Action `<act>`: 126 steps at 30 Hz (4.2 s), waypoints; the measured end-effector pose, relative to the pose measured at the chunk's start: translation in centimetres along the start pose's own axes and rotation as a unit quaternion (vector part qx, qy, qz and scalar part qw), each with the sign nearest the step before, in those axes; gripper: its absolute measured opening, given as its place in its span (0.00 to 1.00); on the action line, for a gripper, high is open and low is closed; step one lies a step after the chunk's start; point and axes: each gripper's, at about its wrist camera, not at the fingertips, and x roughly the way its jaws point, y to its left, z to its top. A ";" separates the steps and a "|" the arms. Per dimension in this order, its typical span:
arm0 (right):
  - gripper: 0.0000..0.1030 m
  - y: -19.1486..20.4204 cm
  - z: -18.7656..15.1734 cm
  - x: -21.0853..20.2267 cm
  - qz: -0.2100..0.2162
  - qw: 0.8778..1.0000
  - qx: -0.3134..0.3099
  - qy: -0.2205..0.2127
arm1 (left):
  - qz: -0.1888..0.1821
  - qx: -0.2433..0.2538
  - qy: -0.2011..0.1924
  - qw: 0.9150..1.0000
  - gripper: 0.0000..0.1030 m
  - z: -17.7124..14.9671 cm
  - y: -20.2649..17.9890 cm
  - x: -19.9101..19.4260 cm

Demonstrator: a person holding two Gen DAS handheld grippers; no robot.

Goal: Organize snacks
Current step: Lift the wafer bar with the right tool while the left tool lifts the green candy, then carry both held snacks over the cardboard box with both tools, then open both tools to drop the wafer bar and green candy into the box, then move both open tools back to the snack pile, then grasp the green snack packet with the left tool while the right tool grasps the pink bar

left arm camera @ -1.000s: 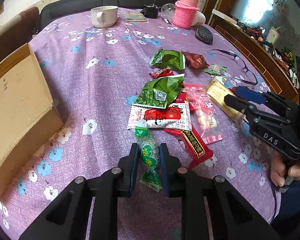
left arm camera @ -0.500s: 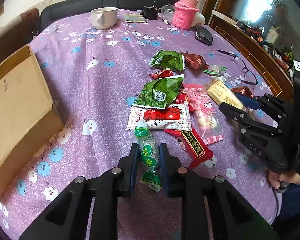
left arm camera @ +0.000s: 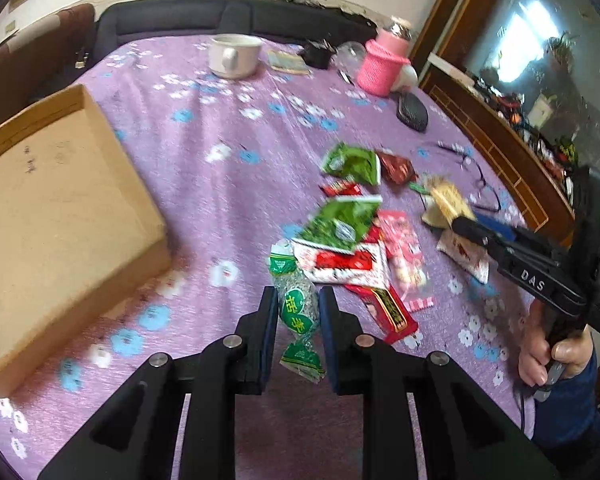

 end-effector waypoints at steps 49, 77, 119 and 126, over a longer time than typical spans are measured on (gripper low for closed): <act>0.36 32.8 17.0 25.3 0.125 0.981 -0.046 0.143 | 0.140 -0.187 0.011 0.972 0.20 11.7 30.0 -0.8; 0.36 20.0 12.7 10.0 0.183 0.980 0.018 0.072 | 0.085 -0.125 -0.050 0.987 0.30 10.2 18.8 -6.1; 0.40 3.9 0.2 5.6 0.023 0.994 0.022 0.101 | 0.040 0.061 0.002 0.997 0.38 5.2 -3.6 5.0; 0.24 4.8 -0.3 5.3 -0.053 0.994 -0.032 0.086 | 0.044 0.046 -0.023 0.998 0.38 4.9 -2.9 2.4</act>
